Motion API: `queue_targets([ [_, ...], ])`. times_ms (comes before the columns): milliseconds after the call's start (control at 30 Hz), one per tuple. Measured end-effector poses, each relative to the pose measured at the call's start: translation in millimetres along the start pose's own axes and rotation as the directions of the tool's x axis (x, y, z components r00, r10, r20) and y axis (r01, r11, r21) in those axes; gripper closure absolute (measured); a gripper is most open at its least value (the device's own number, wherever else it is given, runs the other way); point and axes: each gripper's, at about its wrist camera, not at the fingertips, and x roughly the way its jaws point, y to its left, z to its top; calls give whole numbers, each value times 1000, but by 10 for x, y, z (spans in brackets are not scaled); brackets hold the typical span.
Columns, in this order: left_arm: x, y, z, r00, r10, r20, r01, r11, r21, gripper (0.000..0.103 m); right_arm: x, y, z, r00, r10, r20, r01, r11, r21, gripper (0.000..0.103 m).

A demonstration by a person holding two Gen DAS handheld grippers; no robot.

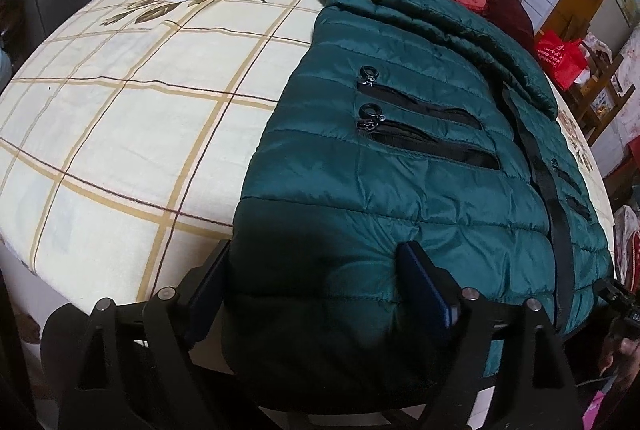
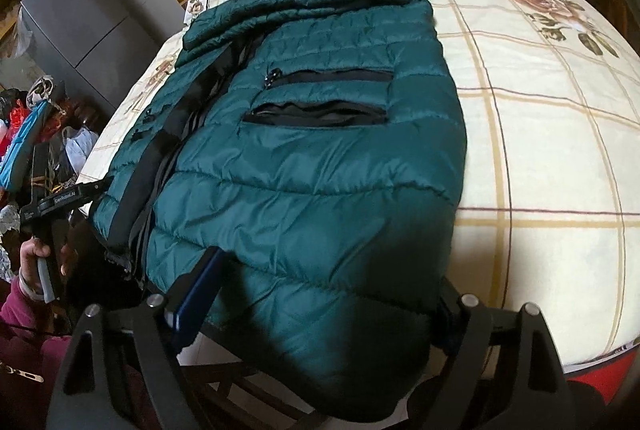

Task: Fold large clothes
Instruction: 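Lift the hem with both grippers and fold it toward the collar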

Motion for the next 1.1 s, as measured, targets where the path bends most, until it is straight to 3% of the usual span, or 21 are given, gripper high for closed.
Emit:
queue_targets([
  [100, -2, -8, -1, 1000, -3, -7, 3, 1000, 12, 12, 10, 27, -17, 1000, -6, 19, 7, 1000, -10, 14],
  [133, -7, -7, 2, 1000, -12, -10, 12, 1000, 16, 16, 12, 38, -20, 1000, -6, 20, 6, 1000, -16, 22],
  [167, -21, -7, 1, 1000, -27, -9, 28, 999, 18, 27, 13, 45, -14, 1000, -1, 22, 2, 1000, -20, 40],
  [200, -37, -4, 0, 999, -41, -8, 41, 999, 17, 33, 2, 39, -8, 1000, 0, 29, 0, 1000, -18, 49],
  [267, -85, 7, 10, 998, -63, 6, 63, 998, 17, 57, -52, 17, 14, 999, -2, 55, 3, 1000, -13, 77],
  [333, -175, 17, 51, 996, -79, 34, 78, 997, 20, 69, -149, 2, 52, 995, 27, 95, -25, 1000, -12, 83],
  [467, -398, 31, 207, 984, -141, 105, 141, 990, 11, 79, -350, 6, 212, 982, 103, 158, -102, 995, -18, 86],
  [667, -676, -63, 594, 963, -162, 218, 158, 987, 33, 79, -590, 41, 652, 956, 149, 254, -143, 989, -42, 86],
  [900, -763, -270, 1381, 923, -177, 341, 177, 984, 33, 79, -635, -26, 1384, 934, 113, 338, -110, 994, -26, 86],
  [1100, -355, -420, 2240, 928, -144, 343, 169, 985, -44, 79, -409, -213, 2222, 923, 75, 377, -99, 994, 46, 86],
])
